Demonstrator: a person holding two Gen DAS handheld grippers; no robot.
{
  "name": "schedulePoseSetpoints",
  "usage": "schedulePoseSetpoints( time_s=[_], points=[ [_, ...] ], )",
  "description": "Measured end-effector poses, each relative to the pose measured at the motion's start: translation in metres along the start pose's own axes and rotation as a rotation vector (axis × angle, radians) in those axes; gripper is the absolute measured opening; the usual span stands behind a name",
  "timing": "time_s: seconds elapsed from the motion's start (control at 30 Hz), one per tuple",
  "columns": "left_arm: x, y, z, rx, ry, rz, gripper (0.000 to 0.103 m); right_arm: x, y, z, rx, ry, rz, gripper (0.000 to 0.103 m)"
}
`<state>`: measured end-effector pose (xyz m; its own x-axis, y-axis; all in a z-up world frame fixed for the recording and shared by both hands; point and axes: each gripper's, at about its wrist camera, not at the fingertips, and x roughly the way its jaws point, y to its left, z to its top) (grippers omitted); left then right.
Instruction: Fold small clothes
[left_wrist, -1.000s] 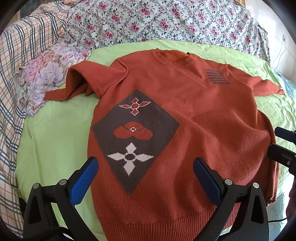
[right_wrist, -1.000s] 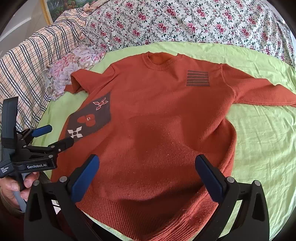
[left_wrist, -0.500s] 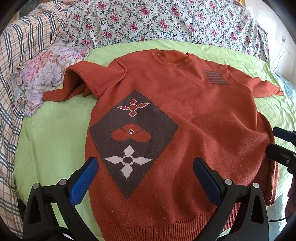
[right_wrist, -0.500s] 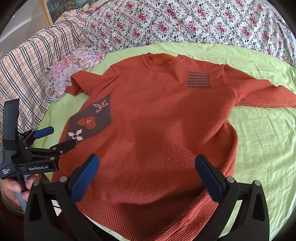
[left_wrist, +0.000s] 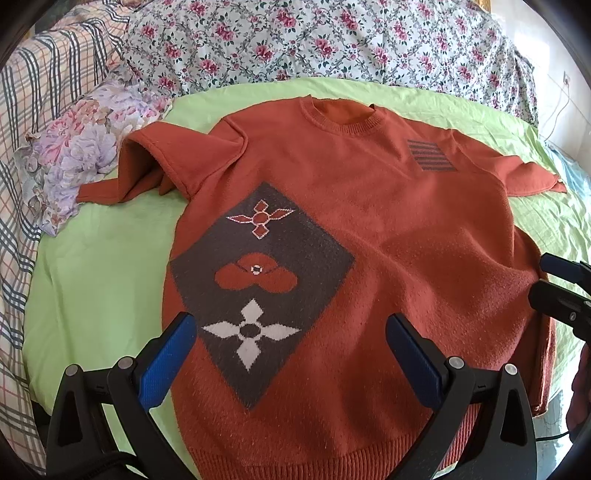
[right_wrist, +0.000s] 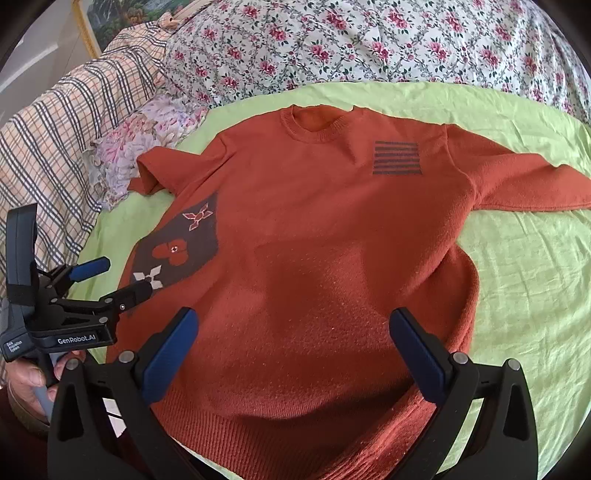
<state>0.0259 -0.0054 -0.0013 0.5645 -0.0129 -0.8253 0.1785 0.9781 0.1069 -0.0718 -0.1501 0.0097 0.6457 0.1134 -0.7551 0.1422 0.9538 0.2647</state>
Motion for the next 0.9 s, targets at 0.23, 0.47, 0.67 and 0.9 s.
schedulePoseSetpoints(
  time_s=[0.23, 0.47, 0.67, 0.9],
  points=[
    [0.007, 0.003, 0.008, -0.016, 0.007, -0.058, 0.102, 0.003, -0.019, 0.005, 0.038, 0.000, 0.001, 0.103],
    [0.018, 0.004, 0.026, -0.017, 0.022, -0.056, 0.102, -0.007, -0.062, 0.013, 0.135, -0.025, -0.027, 0.103],
    [0.030, 0.003, 0.047, -0.012, 0.029, -0.039, 0.102, -0.037, -0.147, 0.029, 0.298, -0.095, -0.120, 0.103],
    [0.049, -0.010, 0.069, 0.002, 0.050, -0.054, 0.102, -0.069, -0.293, 0.061, 0.540, -0.202, -0.304, 0.065]
  ],
)
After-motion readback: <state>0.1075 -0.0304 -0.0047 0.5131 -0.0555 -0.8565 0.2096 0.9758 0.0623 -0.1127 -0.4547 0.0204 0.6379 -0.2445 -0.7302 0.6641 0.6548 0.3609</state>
